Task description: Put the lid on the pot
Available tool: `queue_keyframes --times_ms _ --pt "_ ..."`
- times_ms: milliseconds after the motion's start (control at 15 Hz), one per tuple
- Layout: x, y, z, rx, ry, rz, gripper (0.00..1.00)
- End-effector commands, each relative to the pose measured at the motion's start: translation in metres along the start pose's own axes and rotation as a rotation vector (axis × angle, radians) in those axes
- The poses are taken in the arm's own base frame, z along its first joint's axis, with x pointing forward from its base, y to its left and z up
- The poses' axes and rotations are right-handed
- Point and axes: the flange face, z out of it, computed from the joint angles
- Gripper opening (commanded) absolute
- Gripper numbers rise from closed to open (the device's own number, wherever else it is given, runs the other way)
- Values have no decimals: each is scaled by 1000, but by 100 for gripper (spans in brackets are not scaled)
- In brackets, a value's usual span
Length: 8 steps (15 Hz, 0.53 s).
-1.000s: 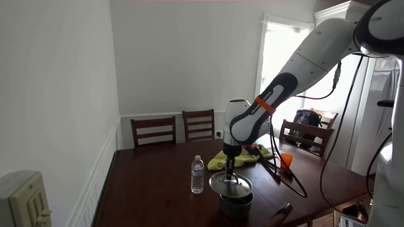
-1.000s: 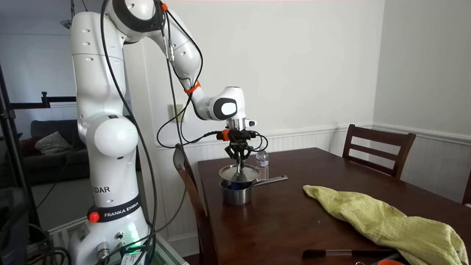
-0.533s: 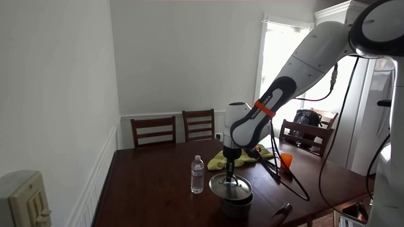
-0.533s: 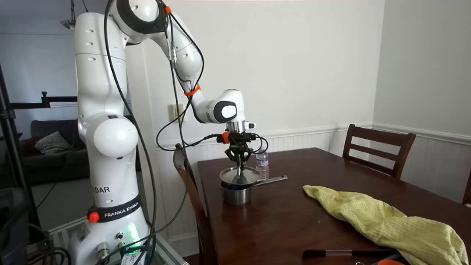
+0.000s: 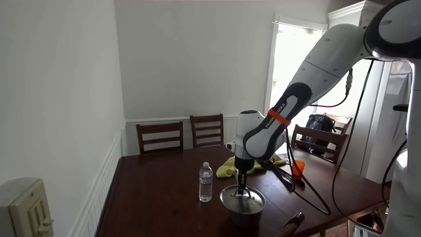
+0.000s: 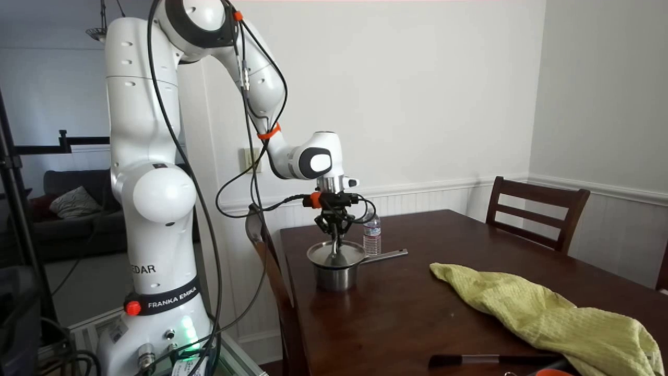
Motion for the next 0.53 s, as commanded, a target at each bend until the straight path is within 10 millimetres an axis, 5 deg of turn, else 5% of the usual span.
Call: queue_keyframes --times_ms 0,267,333,467 --pt "-16 -10 -4 -39 29 17 4" --pt "-27 -18 0 -56 37 46 4" --pt "-29 -19 1 -61 36 55 40" --pt "-31 -18 -1 -75 52 83 47"
